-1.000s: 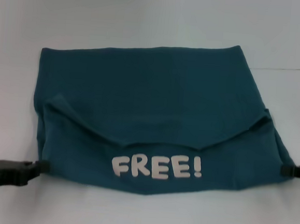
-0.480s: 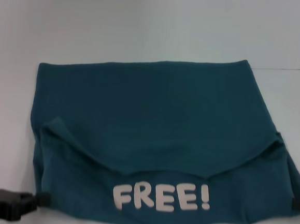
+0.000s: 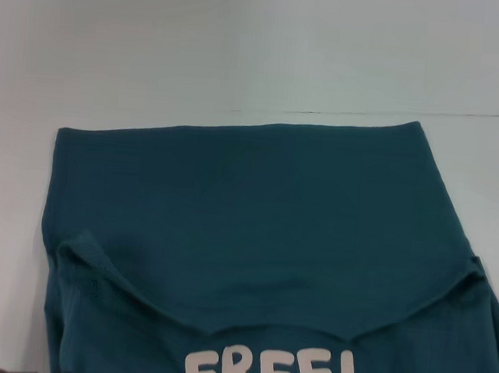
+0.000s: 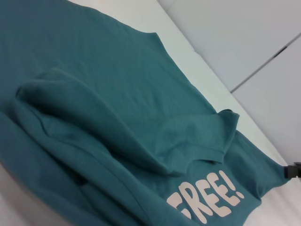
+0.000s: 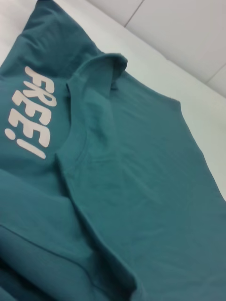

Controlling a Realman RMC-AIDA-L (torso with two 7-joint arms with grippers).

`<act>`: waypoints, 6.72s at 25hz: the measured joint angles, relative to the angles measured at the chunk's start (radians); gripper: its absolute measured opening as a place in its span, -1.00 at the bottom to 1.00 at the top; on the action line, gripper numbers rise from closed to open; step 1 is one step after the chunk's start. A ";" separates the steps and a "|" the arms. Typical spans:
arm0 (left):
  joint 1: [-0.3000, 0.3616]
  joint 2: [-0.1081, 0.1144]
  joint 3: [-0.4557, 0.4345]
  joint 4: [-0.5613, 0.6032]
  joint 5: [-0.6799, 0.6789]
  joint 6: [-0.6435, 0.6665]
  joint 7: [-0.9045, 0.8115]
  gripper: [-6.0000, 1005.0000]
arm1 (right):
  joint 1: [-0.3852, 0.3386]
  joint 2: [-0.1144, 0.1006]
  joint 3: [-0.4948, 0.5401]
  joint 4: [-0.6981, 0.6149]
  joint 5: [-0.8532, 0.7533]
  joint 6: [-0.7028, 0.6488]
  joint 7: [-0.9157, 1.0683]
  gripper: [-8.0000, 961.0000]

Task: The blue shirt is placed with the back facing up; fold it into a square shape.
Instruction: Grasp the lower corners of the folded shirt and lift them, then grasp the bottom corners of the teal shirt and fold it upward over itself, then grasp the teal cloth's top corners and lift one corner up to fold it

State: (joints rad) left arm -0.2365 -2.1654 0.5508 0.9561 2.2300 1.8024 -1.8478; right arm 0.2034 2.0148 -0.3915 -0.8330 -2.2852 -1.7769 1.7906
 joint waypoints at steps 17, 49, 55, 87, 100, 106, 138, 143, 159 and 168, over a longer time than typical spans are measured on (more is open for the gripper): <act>-0.116 0.018 -0.170 -0.019 0.013 0.046 -0.013 -0.99 | 0.071 -0.022 0.096 0.000 0.003 -0.025 -0.024 -0.90; -0.605 0.047 -0.137 -0.394 -0.048 -0.986 -0.120 -0.99 | 0.559 -0.042 -0.049 0.362 0.014 0.991 -0.061 -0.90; -0.617 0.039 -0.119 -0.398 -0.102 -1.061 -0.089 -0.99 | 0.580 -0.030 -0.052 0.364 0.080 1.057 -0.136 -0.91; -0.652 0.046 -0.089 -0.431 -0.176 -1.171 -0.059 -0.99 | 0.630 -0.055 -0.105 0.412 0.137 1.190 -0.146 -0.90; -0.638 0.016 -0.088 -0.431 -0.263 -1.277 -0.027 -0.54 | 0.614 -0.048 -0.127 0.386 0.141 1.232 -0.139 -0.50; -0.617 0.019 -0.082 -0.430 -0.272 -1.260 -0.023 0.09 | 0.573 -0.079 -0.125 0.382 0.216 1.113 -0.122 0.11; -0.278 0.018 0.043 -0.245 -0.211 -0.830 0.004 0.56 | 0.350 -0.163 -0.159 0.163 0.079 0.437 0.484 0.66; -0.277 0.018 0.038 -0.237 -0.151 -0.817 -0.007 0.56 | 0.340 -0.160 -0.153 0.167 0.077 0.437 0.489 0.66; -0.281 0.025 0.036 -0.226 -0.034 -0.807 -0.095 0.56 | 0.341 -0.153 -0.146 0.164 0.083 0.444 0.490 0.65; -0.297 0.026 0.052 -0.226 -0.003 -0.785 -0.111 0.56 | 0.342 -0.153 -0.128 0.162 0.084 0.444 0.488 0.65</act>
State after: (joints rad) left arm -0.5331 -2.1398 0.6026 0.7299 2.2274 1.0170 -1.9590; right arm 0.5458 1.8619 -0.5193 -0.6714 -2.2011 -1.3326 2.2785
